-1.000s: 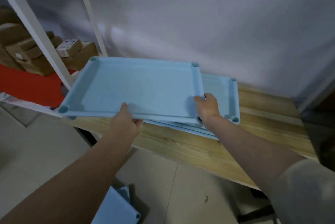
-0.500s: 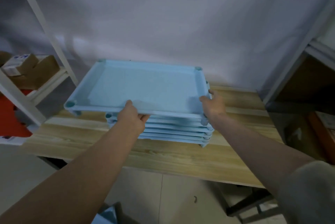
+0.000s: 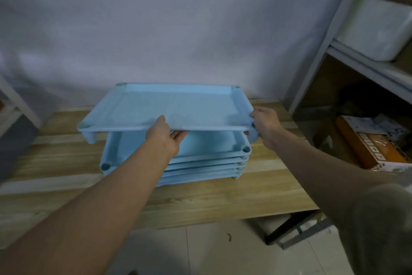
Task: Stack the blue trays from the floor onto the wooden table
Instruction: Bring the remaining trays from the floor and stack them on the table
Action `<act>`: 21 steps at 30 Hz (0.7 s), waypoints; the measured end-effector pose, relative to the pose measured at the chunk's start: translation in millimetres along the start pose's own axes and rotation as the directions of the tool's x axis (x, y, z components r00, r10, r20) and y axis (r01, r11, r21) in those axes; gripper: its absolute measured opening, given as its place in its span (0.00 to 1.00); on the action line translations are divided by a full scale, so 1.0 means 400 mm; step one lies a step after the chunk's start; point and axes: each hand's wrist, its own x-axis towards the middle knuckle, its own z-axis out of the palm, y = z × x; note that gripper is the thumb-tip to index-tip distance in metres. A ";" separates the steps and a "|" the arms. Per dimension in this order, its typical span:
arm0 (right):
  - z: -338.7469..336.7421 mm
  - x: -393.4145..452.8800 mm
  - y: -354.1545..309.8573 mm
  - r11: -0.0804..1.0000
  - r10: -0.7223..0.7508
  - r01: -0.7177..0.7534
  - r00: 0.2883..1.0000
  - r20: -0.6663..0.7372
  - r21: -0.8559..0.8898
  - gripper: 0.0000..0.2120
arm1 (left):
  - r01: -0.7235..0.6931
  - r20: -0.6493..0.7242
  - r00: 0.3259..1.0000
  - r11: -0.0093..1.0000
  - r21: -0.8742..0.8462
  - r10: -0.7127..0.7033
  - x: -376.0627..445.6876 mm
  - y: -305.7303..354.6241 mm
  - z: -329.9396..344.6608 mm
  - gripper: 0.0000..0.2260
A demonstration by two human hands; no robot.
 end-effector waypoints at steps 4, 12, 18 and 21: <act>0.007 0.031 0.003 1.000 0.030 -0.030 0.999 0.036 0.009 0.09 | 0.008 0.012 1.000 1.000 0.022 -0.008 0.026 0.002 0.005 0.17; 0.003 0.064 0.031 0.998 0.034 -0.028 0.995 0.099 -0.058 0.15 | 0.037 -0.021 0.999 0.999 0.024 -0.036 0.054 -0.035 -0.015 0.17; -0.009 0.077 0.050 0.993 0.070 -0.056 0.989 0.130 -0.106 0.17 | 0.033 -0.049 0.998 0.999 -0.022 -0.034 0.058 -0.061 -0.035 0.16; -0.016 0.077 0.058 0.990 0.090 -0.073 0.986 0.140 -0.124 0.18 | 0.025 -0.065 0.998 1.000 -0.012 -0.026 0.053 -0.071 -0.042 0.15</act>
